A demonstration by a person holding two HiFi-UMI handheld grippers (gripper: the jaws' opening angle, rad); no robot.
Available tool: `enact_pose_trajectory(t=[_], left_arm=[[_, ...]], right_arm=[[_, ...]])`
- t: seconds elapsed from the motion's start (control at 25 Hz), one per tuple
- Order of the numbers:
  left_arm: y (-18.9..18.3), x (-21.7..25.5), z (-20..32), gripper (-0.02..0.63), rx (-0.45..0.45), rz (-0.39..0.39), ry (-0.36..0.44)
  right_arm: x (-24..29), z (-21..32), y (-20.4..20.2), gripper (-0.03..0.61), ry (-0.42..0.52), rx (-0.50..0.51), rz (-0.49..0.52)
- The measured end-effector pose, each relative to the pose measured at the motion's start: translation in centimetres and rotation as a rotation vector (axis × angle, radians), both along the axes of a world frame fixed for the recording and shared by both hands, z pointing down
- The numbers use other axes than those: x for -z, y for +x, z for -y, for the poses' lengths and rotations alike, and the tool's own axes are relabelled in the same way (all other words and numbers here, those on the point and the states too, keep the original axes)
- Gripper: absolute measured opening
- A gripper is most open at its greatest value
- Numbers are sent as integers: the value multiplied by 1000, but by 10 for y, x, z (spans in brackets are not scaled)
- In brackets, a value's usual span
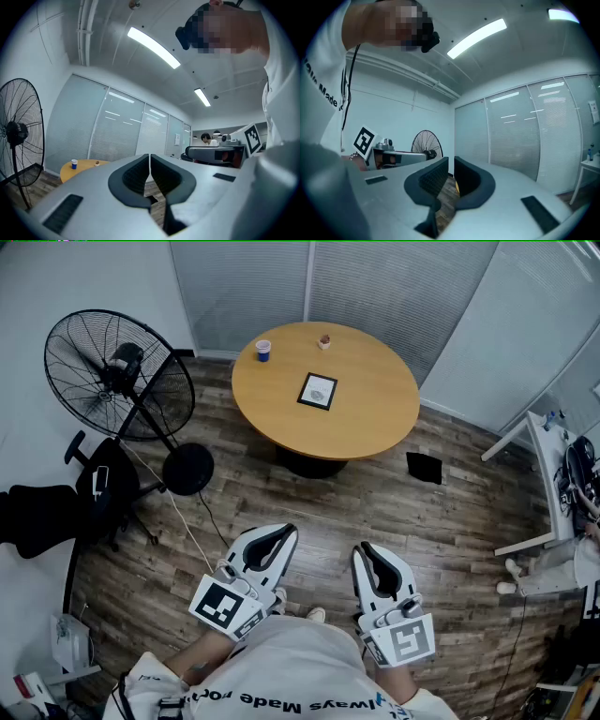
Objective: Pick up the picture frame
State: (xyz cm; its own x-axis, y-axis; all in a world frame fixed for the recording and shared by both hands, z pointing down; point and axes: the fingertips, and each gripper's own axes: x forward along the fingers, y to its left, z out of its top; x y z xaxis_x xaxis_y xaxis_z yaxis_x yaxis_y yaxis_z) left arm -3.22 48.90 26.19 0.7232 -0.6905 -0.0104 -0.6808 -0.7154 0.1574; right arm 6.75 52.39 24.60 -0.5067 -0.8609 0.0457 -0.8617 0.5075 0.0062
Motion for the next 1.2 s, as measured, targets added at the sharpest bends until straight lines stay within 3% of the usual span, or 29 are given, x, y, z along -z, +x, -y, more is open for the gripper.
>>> enact_pose_trajectory(t=[0.76,1.2], left_arm=[[-25,-4,1,34,3,-4,-3],[-80,-10,11,34,2,-5,-6]], right_arm=[[1,5,-18,60,13,-23,2],[-6,18,-71,60,1,-23,-8]])
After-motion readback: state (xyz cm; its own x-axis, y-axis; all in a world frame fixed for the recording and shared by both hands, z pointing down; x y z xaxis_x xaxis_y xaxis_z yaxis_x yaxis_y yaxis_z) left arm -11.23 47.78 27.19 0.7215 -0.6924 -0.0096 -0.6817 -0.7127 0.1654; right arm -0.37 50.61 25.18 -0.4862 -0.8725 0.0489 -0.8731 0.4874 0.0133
